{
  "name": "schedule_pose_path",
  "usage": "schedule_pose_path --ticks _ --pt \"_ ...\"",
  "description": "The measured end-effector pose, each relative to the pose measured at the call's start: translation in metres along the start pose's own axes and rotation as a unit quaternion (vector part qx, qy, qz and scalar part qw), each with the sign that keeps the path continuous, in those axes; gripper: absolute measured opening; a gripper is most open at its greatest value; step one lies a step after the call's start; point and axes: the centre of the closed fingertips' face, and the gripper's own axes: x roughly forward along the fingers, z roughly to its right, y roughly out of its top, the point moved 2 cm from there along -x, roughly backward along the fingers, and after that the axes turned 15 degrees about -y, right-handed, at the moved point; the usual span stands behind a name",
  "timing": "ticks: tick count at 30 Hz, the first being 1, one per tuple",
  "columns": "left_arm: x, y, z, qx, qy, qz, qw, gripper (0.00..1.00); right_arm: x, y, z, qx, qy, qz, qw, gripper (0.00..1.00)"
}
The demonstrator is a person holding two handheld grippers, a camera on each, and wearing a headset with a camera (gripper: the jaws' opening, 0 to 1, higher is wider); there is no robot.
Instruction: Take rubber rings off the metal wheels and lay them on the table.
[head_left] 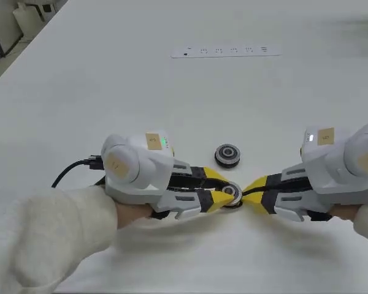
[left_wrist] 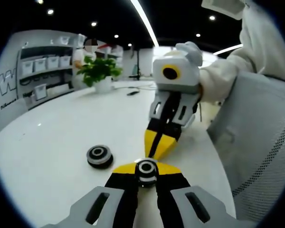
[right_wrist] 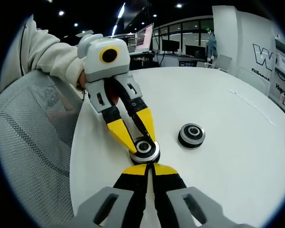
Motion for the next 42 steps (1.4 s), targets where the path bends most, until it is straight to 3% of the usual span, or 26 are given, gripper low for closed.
schedule_pose_path --ticks 8,14,18,22,27,32,34,37,40,42 --pt "0.000 0.001 0.000 0.006 0.000 -0.001 1.0000 0.15 0.000 0.001 0.001 -0.002 -0.010 -0.003 0.9999 0.00" --pt "-0.001 0.000 -0.001 0.006 -0.001 0.000 1.0000 0.15 0.000 0.003 0.006 0.068 -0.012 -0.013 0.9975 0.00" --pt "-0.001 0.000 -0.001 0.007 -0.001 0.001 1.0000 0.15 -0.002 0.004 0.008 0.127 -0.010 -0.014 0.9918 0.00" --pt "-0.001 0.000 -0.001 0.008 -0.002 0.003 1.0000 0.15 -0.006 0.010 0.013 0.195 -0.006 -0.005 0.9807 0.00" --pt "-0.001 -0.001 -0.001 0.008 -0.002 0.007 0.9999 0.15 -0.006 0.007 0.013 0.197 -0.012 -0.008 0.9804 0.00" --pt "-0.001 -0.001 -0.001 0.009 -0.002 0.008 0.9999 0.15 -0.006 0.002 -0.002 0.118 0.011 -0.013 0.9929 0.00" --pt "-0.001 -0.001 -0.001 0.009 -0.002 0.009 0.9999 0.15 -0.005 0.001 -0.003 0.110 0.011 -0.018 0.9937 0.01" --pt "-0.001 -0.001 -0.001 0.009 -0.002 0.010 0.9999 0.15 -0.005 0.003 -0.003 0.089 0.007 -0.011 0.9959 0.18" --pt "-0.001 -0.001 0.000 0.009 -0.002 0.010 0.9999 0.15 -0.004 0.010 -0.006 0.073 0.014 0.012 0.9972 0.20" --pt "-0.001 -0.001 0.000 0.008 -0.002 0.011 0.9999 0.15 -0.002 0.013 -0.009 0.057 0.015 0.021 0.9980 0.27"
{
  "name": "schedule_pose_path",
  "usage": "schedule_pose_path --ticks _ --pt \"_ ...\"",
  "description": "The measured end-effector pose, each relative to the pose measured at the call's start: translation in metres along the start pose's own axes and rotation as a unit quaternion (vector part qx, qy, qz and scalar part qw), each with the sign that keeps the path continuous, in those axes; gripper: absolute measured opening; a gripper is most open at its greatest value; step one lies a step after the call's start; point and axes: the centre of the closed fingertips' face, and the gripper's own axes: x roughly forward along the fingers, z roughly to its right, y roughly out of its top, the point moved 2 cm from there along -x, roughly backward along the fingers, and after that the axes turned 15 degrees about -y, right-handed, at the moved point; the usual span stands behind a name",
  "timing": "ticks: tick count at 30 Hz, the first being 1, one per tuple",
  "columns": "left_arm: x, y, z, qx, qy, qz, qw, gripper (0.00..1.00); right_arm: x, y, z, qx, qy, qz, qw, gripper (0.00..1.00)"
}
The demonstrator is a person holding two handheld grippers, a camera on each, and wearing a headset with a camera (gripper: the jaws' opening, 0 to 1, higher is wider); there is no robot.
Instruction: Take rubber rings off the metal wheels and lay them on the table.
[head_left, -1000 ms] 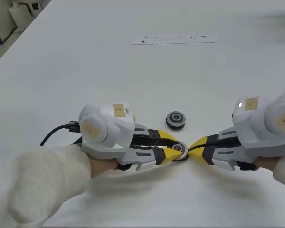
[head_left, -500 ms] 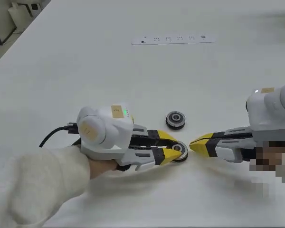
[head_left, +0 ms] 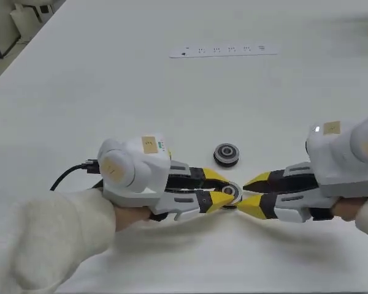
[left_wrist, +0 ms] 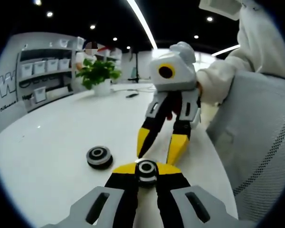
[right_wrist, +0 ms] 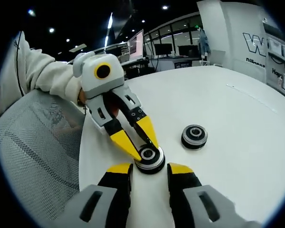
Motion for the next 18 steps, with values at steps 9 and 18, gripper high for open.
schedule_pose_path --ticks 9,18 --pt "-0.0005 0.0001 0.0003 0.000 0.000 0.001 1.0000 0.15 0.0034 -0.0046 0.0000 -0.022 -0.002 -0.004 0.9997 0.19" --pt "-0.0006 0.0004 0.0003 -0.001 0.000 0.002 1.0000 0.15 0.0012 -0.0079 0.0013 -0.031 -0.002 -0.013 0.9994 0.13"
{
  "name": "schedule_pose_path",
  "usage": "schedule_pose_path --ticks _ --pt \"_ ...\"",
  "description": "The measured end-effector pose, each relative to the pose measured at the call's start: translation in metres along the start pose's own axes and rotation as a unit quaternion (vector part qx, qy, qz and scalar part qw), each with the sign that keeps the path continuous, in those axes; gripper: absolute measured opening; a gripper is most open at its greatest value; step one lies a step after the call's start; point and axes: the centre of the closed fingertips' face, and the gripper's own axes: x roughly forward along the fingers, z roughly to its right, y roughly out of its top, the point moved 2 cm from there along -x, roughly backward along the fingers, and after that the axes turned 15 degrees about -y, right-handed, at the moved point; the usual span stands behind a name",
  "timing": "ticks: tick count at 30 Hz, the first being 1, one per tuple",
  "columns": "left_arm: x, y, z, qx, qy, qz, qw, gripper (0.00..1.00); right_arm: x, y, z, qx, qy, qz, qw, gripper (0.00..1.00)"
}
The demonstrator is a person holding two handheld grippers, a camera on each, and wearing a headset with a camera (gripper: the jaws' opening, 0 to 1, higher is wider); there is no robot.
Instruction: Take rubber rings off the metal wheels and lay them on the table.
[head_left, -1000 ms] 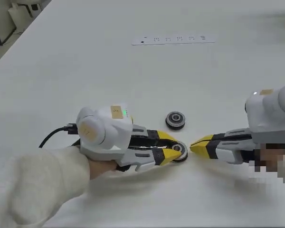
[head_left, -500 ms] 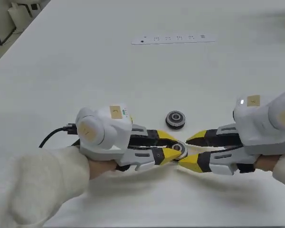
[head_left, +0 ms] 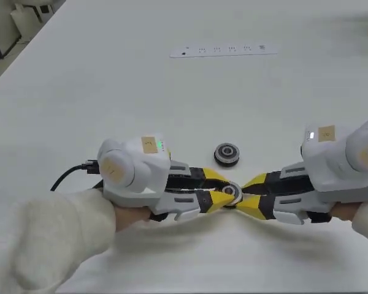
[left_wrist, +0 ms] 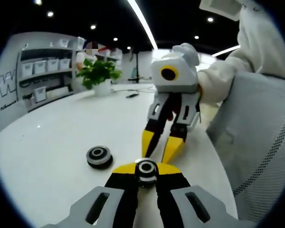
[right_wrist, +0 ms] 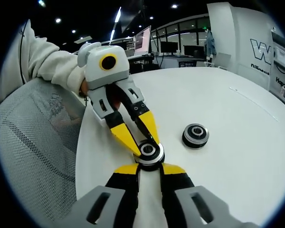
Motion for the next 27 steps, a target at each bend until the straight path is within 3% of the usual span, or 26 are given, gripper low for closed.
schedule_pose_path --ticks 13,14,15,16,21,27 --pt "-0.0005 -0.0008 -0.0004 -0.003 0.003 0.007 1.0000 0.15 -0.0002 -0.0008 0.0001 0.043 0.006 -0.018 0.9989 0.07" --pt "-0.0006 -0.0009 -0.0003 -0.003 0.003 0.007 1.0000 0.15 -0.0004 -0.0019 0.0009 0.049 0.004 -0.022 0.9986 0.04" --pt "-0.0002 -0.0010 0.0003 -0.004 0.001 0.007 1.0000 0.15 0.0009 -0.0034 0.0068 0.043 -0.016 -0.024 0.9987 0.00" --pt "-0.0003 -0.0010 0.0003 -0.003 0.002 0.007 1.0000 0.15 0.0001 -0.0023 0.0023 0.048 -0.001 -0.020 0.9986 0.00" --pt "-0.0004 -0.0012 0.0003 -0.003 0.002 0.007 1.0000 0.15 -0.0009 -0.0027 0.0015 0.045 -0.002 -0.022 0.9987 0.00" --pt "-0.0004 -0.0013 0.0001 -0.002 0.001 0.006 1.0000 0.15 -0.0015 -0.0038 0.0038 0.072 -0.012 -0.032 0.9968 0.00"
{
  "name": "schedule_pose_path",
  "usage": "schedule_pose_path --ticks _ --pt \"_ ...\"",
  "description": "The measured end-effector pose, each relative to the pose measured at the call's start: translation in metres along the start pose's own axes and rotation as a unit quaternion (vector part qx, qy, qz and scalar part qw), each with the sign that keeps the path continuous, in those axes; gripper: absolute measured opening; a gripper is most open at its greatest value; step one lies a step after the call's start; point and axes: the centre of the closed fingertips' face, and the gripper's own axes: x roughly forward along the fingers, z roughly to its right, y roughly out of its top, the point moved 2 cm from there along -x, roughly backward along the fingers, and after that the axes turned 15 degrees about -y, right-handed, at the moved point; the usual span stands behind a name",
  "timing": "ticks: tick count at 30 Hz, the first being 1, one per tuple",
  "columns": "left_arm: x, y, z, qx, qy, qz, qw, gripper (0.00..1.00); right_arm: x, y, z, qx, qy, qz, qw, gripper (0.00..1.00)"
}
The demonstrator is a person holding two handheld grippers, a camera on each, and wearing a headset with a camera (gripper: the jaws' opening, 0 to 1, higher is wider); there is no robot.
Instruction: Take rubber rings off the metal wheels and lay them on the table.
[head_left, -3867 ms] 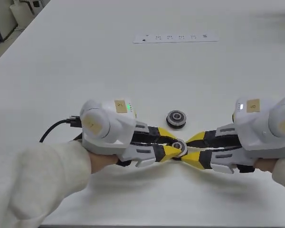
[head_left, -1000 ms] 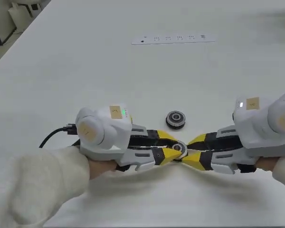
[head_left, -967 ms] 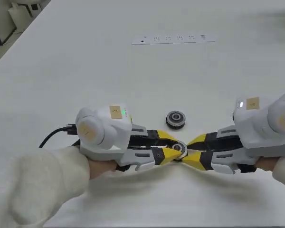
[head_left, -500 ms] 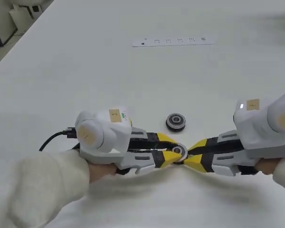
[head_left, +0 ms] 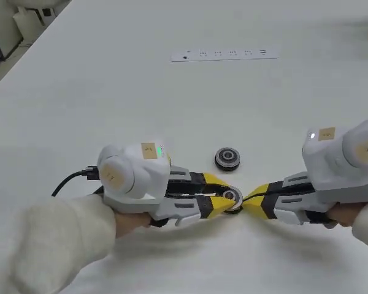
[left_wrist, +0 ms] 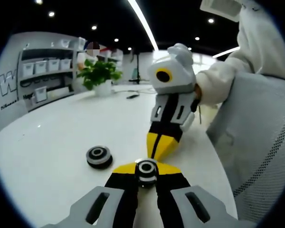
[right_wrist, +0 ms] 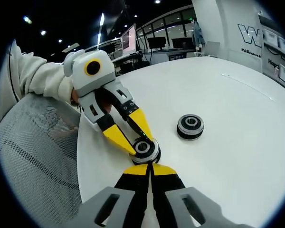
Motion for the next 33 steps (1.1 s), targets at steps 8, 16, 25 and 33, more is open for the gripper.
schedule_pose_path --ticks 8,16,25,33 --pt "0.000 0.000 0.000 0.001 -0.001 0.000 1.0000 0.15 -0.001 0.002 0.007 0.057 -0.004 0.000 0.9984 0.00" --pt "0.000 0.001 0.000 0.002 -0.001 -0.001 1.0000 0.14 -0.002 0.004 0.011 0.109 -0.001 0.005 0.9940 0.00" --pt "0.000 0.000 0.000 0.004 0.000 -0.001 1.0000 0.14 -0.004 0.010 0.009 0.166 0.013 0.014 0.9860 0.00" --pt "-0.001 0.000 0.000 0.005 0.000 -0.001 1.0000 0.14 -0.006 0.013 0.006 0.176 0.019 0.016 0.9841 0.00"
